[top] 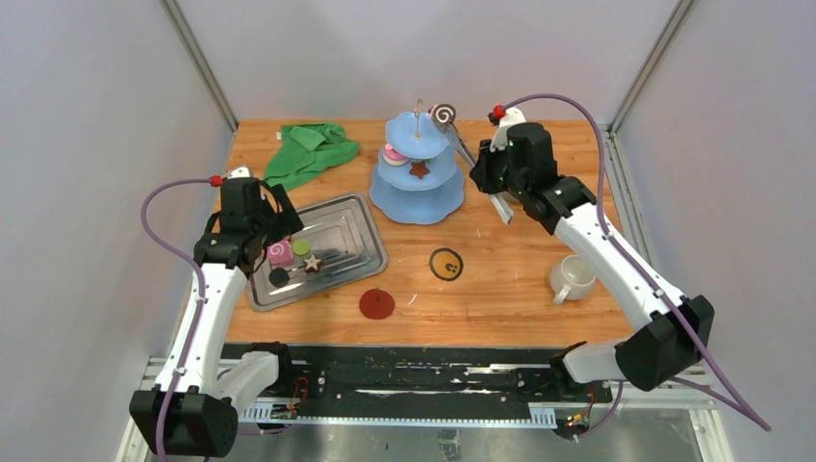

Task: Serve the afternoon tea

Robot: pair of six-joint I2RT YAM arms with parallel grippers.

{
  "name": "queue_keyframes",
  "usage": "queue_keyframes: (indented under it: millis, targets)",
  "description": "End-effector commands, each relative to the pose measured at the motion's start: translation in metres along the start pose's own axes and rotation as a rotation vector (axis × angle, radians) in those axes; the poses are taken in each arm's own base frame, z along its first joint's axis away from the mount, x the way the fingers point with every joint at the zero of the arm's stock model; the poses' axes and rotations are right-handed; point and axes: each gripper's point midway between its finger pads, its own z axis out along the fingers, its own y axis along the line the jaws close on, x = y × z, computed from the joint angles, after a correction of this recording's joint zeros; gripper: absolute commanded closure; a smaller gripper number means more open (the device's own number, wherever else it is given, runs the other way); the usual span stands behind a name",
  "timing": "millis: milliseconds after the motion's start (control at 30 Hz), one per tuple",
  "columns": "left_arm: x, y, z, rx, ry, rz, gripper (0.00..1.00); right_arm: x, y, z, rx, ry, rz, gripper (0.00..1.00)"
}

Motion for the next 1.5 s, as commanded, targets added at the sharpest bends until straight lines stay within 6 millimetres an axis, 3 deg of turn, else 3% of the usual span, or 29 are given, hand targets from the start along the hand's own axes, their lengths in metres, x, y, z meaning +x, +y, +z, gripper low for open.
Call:
queue_keyframes:
  millis: [0, 300, 600, 667, 767, 867, 1000, 1233, 1467]
  targets:
    - [-0.004, 0.002, -0.004, 0.0, -0.021, -0.003, 0.04, -0.031, 0.015, 0.005, -0.079, -0.078, 0.025, 0.99]
    - [-0.005, 0.002, -0.004, -0.002, -0.021, -0.006, 0.04, -0.024, 0.03, 0.018, -0.159, -0.033, 0.042, 0.99]
    - [-0.005, 0.003, -0.006, -0.006, -0.024, 0.001, 0.03, -0.011, 0.029, 0.034, -0.151, 0.012, 0.063, 0.99]
    - [-0.005, 0.004, -0.006, -0.007, -0.024, 0.001, 0.04, -0.011, 0.028, 0.036, -0.142, 0.015, 0.066, 0.96]
    - [-0.006, 0.004, -0.007, -0.007, -0.027, 0.001, 0.04, -0.011, 0.027, 0.036, -0.133, 0.015, 0.071, 0.82]
    - [-0.005, 0.004, -0.007, -0.007, -0.025, 0.002, 0.04, -0.014, 0.025, 0.032, -0.124, 0.002, 0.071, 0.66]
    - [-0.004, 0.004, -0.006, -0.005, -0.022, -0.001, 0.04, -0.018, 0.022, 0.023, -0.106, -0.02, 0.07, 0.57]
    - [-0.004, 0.003, -0.006, -0.001, -0.021, -0.002, 0.04, -0.023, 0.017, 0.005, -0.088, -0.052, 0.066, 0.56]
    - [-0.003, 0.003, -0.006, 0.001, -0.019, 0.001, 0.04, -0.019, 0.021, -0.03, -0.128, -0.08, 0.058, 0.6]
